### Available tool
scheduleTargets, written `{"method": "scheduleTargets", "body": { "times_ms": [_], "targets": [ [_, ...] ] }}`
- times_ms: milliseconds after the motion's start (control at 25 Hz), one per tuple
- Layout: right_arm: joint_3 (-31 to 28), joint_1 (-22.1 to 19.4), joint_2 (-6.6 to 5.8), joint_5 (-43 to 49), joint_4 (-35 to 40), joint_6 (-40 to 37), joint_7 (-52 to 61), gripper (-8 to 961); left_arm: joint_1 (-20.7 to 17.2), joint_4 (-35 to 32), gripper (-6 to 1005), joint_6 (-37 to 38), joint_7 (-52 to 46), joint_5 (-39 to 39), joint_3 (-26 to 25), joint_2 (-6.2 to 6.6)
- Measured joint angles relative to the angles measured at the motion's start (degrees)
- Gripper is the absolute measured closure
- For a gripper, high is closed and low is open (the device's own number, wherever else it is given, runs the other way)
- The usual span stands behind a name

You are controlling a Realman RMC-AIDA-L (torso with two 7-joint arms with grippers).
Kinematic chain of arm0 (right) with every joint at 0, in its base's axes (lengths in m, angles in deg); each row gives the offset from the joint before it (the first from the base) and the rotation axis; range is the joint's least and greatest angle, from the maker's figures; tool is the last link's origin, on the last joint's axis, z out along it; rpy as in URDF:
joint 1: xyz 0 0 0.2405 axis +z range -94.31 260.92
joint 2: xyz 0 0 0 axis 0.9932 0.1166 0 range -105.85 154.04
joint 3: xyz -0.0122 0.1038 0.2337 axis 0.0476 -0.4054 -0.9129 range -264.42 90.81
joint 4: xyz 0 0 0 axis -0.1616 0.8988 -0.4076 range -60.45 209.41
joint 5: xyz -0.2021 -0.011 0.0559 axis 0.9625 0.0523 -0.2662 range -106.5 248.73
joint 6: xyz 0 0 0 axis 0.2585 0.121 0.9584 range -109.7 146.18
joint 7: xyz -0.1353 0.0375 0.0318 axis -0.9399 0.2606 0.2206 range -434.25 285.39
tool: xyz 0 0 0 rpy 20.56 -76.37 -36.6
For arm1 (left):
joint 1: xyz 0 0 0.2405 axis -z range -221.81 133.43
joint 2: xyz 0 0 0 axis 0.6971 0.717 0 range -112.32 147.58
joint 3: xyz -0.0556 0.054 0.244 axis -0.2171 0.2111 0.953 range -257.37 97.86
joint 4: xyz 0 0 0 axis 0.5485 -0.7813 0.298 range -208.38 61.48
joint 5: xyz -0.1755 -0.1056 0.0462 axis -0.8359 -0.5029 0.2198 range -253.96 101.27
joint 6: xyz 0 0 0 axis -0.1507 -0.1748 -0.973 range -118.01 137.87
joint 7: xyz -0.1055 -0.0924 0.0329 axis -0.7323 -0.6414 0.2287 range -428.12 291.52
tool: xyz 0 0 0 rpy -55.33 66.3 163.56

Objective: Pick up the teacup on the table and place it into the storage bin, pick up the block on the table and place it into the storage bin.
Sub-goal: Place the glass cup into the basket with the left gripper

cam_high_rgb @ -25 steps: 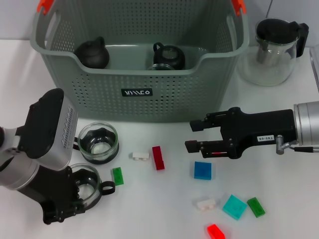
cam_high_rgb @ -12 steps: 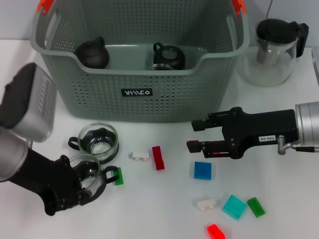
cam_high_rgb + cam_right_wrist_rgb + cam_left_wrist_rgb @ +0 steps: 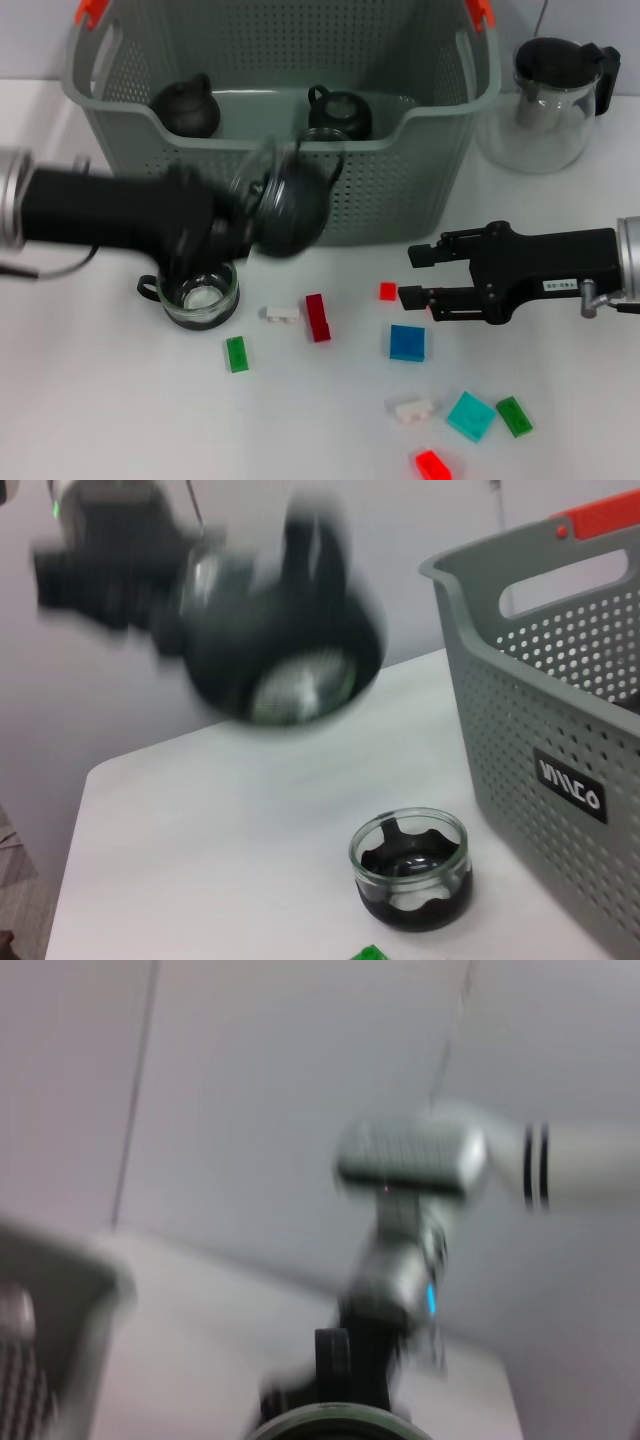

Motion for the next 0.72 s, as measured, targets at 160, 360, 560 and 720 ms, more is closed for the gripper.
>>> {"method": "scheduleTargets", "body": {
  "times_ms": [160,360,560,720],
  "targets": [
    [-0.6,-0.5,-0.46,0.0,0.0,-0.5,0.3,340,4.6,-1.3,918,-4.1,-8.4,-6.3,-0.4,0.48],
    [-0.7,-0.9,-1.06,0.1,0.0,-0.6,0.5,340,11.4,-2.0,912,-19.7,-17.8,-2.0,4.3,3.40],
    [-0.6,-1.1,-1.52,0.1,0.0,-1.2,0.7,340,18.6,-0.5,905,-32.9,-27.9,10.9,14.1,7.32],
    [-0.2,-1.1,-2.04,0.2,0.0,-2.0,1.4,340,24.0,4.3,900,-37.6,-31.4,21.6,16.3,7.32]
  ]
}}
